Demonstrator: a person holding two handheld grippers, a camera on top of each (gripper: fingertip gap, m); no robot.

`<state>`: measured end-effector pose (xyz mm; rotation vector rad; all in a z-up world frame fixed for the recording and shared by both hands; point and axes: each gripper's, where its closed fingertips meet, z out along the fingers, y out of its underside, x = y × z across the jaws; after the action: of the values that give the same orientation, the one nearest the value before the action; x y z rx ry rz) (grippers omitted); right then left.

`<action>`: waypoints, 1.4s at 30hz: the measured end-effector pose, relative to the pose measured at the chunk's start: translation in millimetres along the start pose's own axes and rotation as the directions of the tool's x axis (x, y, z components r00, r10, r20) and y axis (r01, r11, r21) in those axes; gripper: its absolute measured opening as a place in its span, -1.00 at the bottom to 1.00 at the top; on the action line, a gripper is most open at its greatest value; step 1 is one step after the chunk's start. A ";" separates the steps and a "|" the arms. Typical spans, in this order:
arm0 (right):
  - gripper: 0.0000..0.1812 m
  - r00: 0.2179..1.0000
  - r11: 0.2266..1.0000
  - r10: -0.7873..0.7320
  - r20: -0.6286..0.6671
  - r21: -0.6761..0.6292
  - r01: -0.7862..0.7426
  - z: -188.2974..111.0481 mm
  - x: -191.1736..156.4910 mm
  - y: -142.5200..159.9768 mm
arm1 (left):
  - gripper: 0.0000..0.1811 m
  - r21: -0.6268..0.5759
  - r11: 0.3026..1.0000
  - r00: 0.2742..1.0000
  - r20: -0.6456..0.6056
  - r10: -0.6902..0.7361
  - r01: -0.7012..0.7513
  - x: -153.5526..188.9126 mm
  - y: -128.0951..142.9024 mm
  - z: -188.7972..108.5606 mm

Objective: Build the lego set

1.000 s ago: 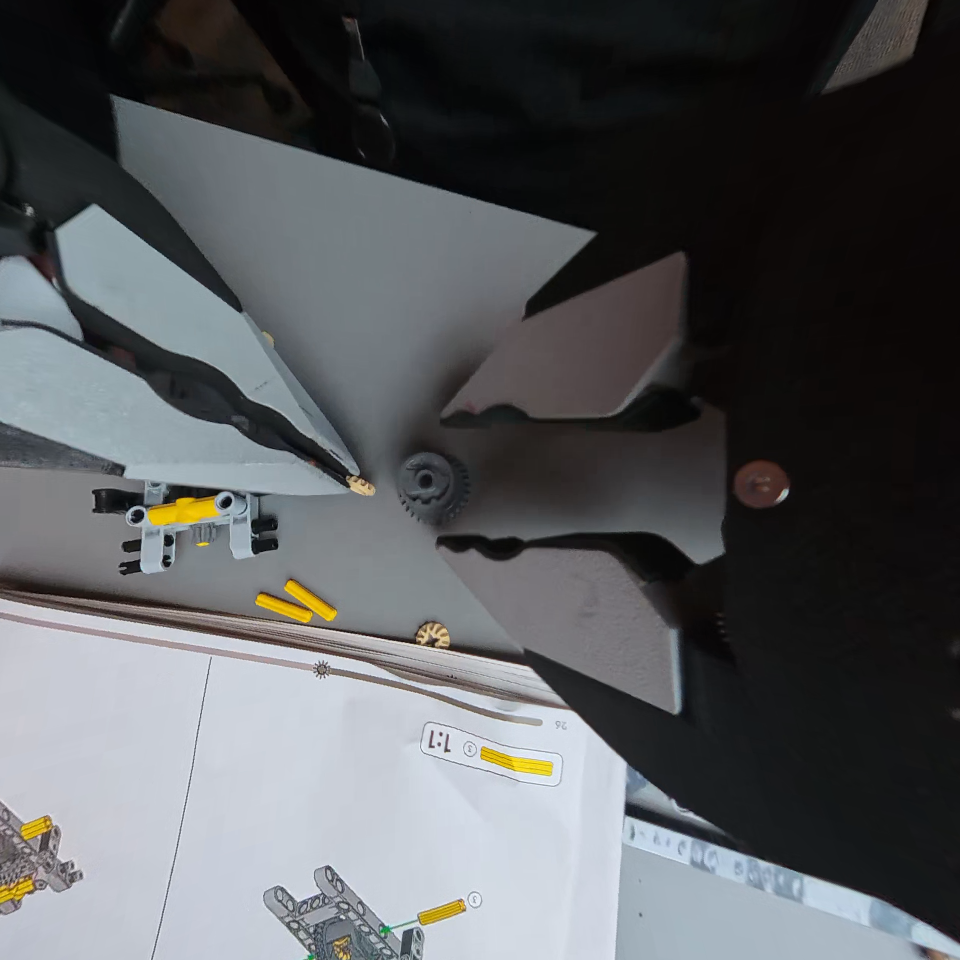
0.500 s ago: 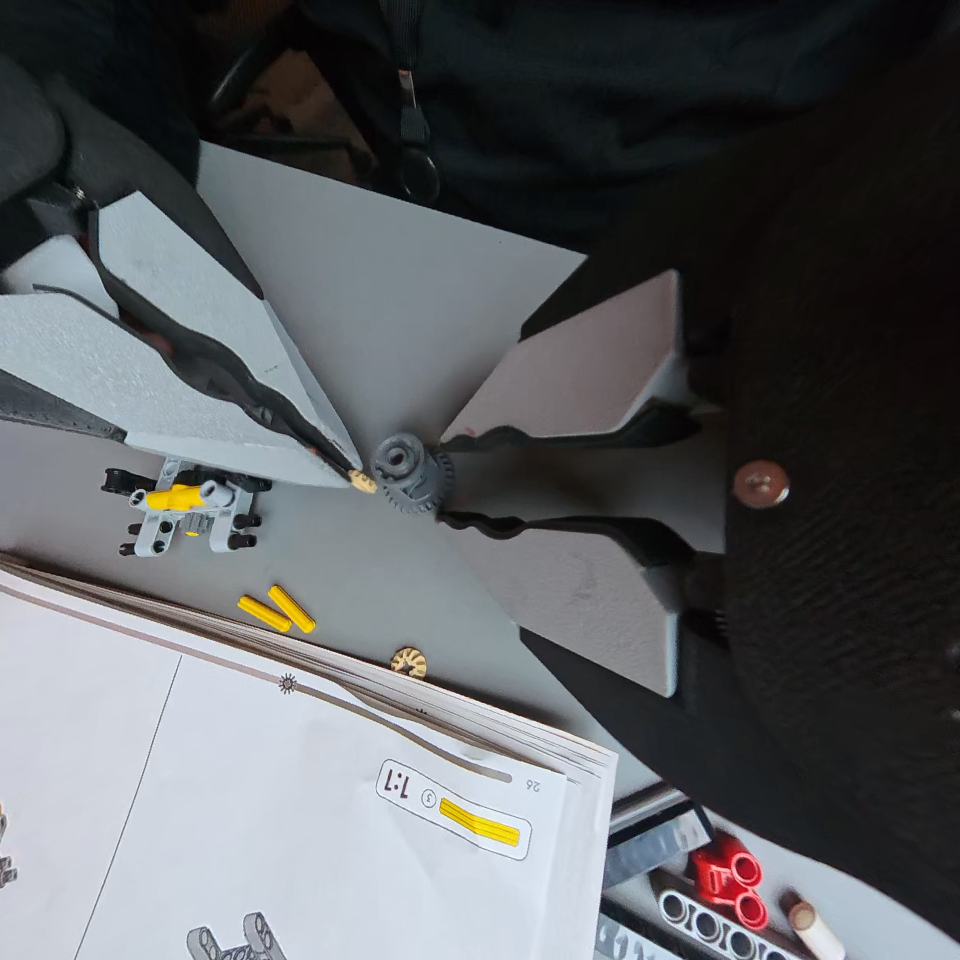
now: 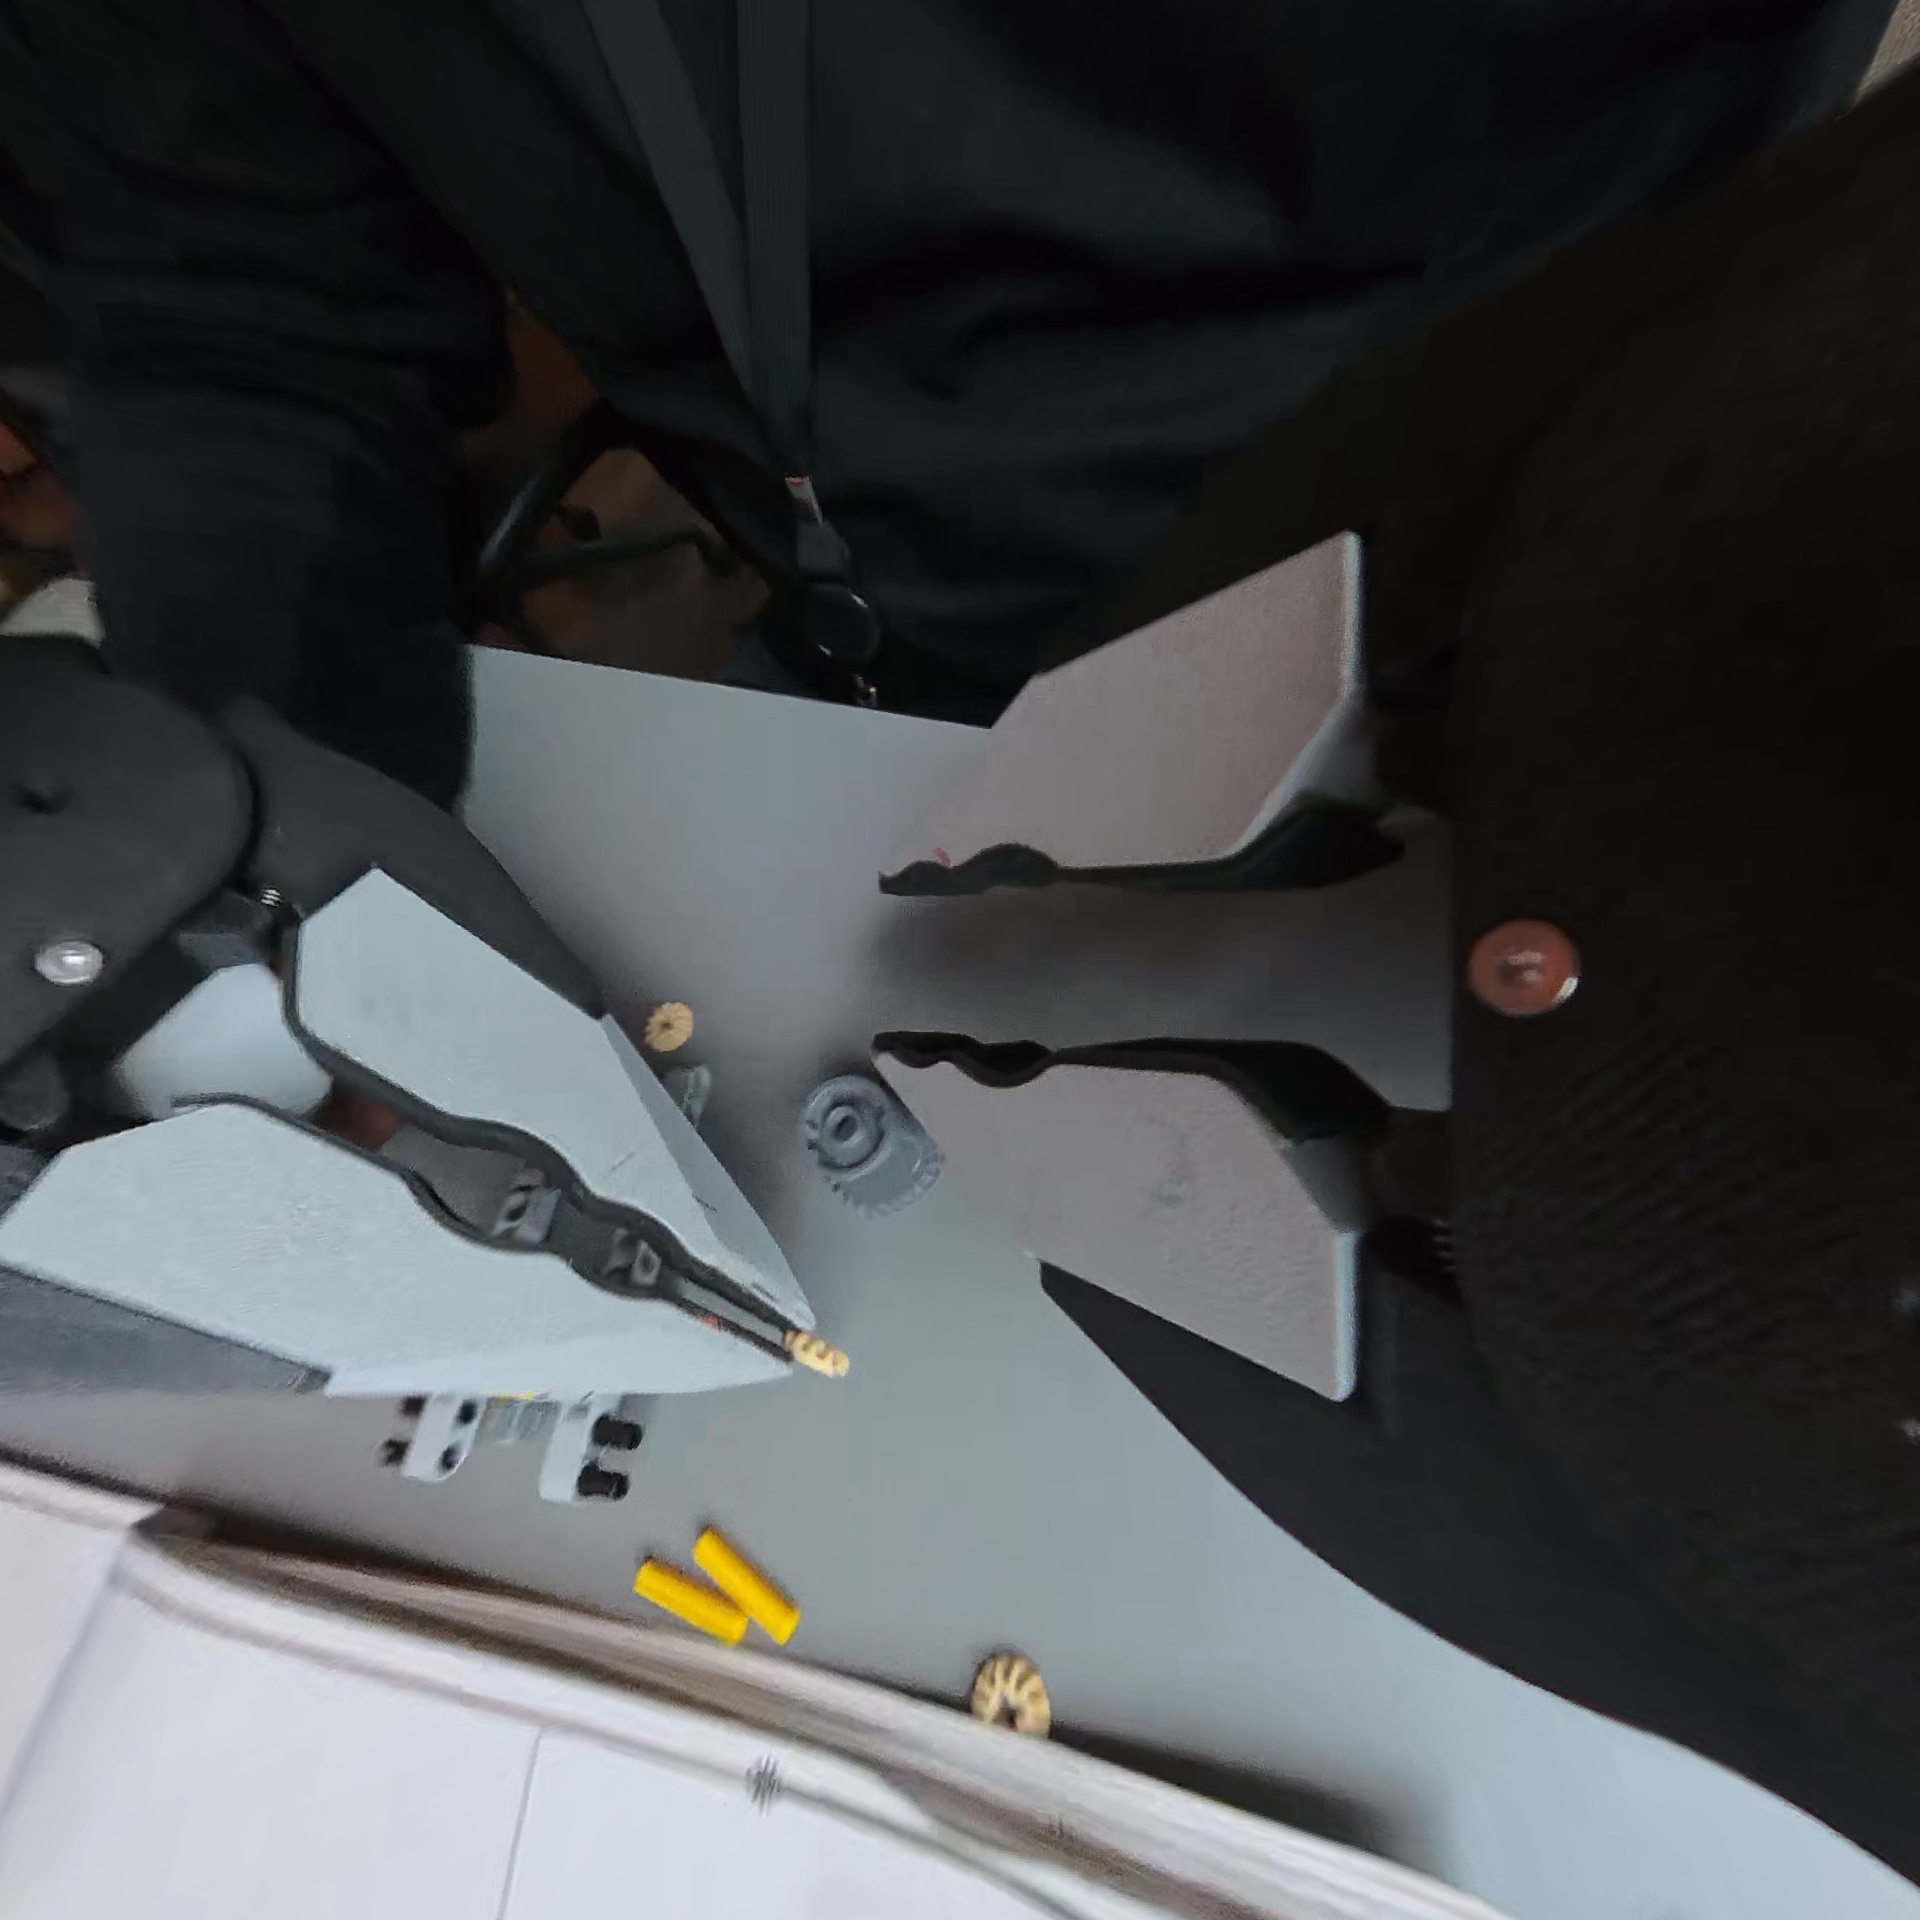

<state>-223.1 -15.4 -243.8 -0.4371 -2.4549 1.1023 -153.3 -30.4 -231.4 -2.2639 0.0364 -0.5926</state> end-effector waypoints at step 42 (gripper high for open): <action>-1.00 0.981 0.989 0.146 0.128 -0.026 -0.144 -13.2 -3.6 9.1 | -0.62 0.060 0.991 0.919 0.370 -0.137 0.123 -52.9 0.2 -18.0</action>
<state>-212.5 -2.9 -243.7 -0.5748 -2.5810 1.2043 -208.1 -32.0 -242.4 -2.3198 -0.3149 -0.2165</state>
